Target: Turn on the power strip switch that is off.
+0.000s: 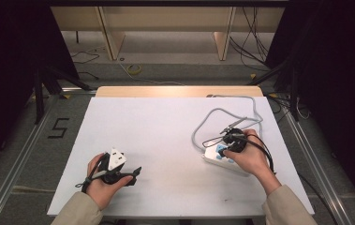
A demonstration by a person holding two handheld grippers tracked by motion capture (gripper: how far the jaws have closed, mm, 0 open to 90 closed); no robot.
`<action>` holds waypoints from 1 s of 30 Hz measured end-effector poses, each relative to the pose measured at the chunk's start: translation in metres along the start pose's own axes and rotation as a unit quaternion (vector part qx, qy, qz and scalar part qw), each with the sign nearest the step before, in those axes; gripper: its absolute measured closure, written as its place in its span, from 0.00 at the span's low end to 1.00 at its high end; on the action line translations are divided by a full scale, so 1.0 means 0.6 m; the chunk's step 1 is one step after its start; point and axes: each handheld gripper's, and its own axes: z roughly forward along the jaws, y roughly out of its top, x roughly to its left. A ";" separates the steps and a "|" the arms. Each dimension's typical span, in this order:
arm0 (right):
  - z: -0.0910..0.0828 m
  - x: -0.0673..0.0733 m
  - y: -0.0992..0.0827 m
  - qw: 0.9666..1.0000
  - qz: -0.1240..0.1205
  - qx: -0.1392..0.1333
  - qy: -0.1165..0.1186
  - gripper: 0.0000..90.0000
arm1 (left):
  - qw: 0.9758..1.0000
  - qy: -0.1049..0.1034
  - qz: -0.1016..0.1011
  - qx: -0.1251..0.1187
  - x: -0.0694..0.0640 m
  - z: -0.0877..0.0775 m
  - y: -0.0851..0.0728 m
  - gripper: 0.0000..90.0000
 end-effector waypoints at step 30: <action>-0.030 -0.010 -0.065 0.997 0.007 -0.077 0.009 0.82 | 1.000 0.000 0.001 0.004 -0.002 0.000 -0.002 0.20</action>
